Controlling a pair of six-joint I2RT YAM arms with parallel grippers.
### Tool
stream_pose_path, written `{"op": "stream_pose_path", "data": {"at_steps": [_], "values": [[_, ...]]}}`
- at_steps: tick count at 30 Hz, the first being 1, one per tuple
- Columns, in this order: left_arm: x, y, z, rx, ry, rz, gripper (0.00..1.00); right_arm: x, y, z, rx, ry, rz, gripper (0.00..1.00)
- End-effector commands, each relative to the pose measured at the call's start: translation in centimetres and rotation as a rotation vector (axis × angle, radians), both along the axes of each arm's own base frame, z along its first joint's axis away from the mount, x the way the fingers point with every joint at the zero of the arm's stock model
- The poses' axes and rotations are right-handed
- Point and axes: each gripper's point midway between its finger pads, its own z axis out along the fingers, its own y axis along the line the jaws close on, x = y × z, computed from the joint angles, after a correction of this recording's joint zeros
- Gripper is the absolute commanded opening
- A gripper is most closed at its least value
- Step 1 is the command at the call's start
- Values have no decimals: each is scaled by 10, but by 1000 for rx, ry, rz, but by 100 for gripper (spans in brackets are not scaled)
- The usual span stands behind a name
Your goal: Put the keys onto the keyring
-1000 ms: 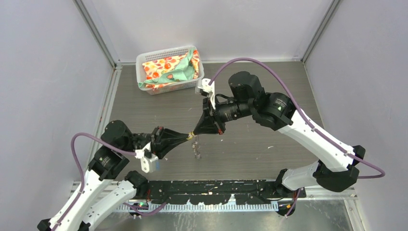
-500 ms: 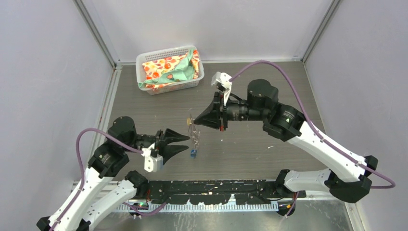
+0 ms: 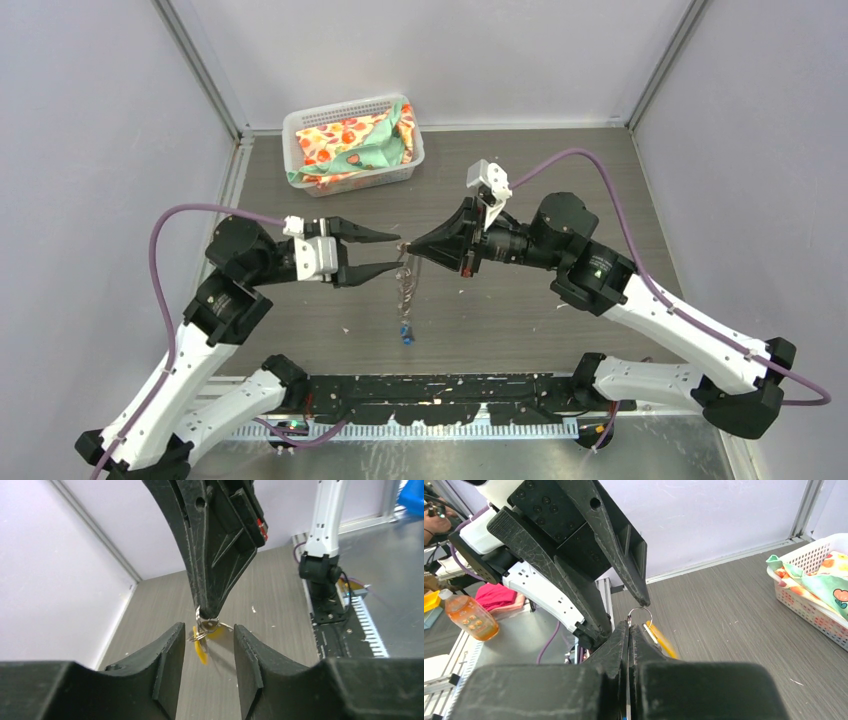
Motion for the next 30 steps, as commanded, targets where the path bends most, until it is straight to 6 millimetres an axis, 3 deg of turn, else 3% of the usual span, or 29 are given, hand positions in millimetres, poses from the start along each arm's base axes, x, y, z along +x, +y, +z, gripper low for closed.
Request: {"op": "stream_pose_path", "data": {"at_steps": [1,6,10,18,27,30], "values": [[-19,-2,17,-26,26,-94,42,0,-5,29,68,-104,-10,1],[-21,-3,2,32,26,-116,36,-4,-4,24,-10,-121,27,1],[-24,-3,4,32,30,-137,28,-4,-2,23,-63,-136,41,1],[-21,-3,-7,68,61,-126,2,-8,1,23,-80,-165,81,1],[-19,-7,-16,95,209,-123,1,-13,-3,23,-135,-183,97,1],[-23,-8,-18,114,264,-149,1,-11,-5,16,-198,-139,88,25]]}}
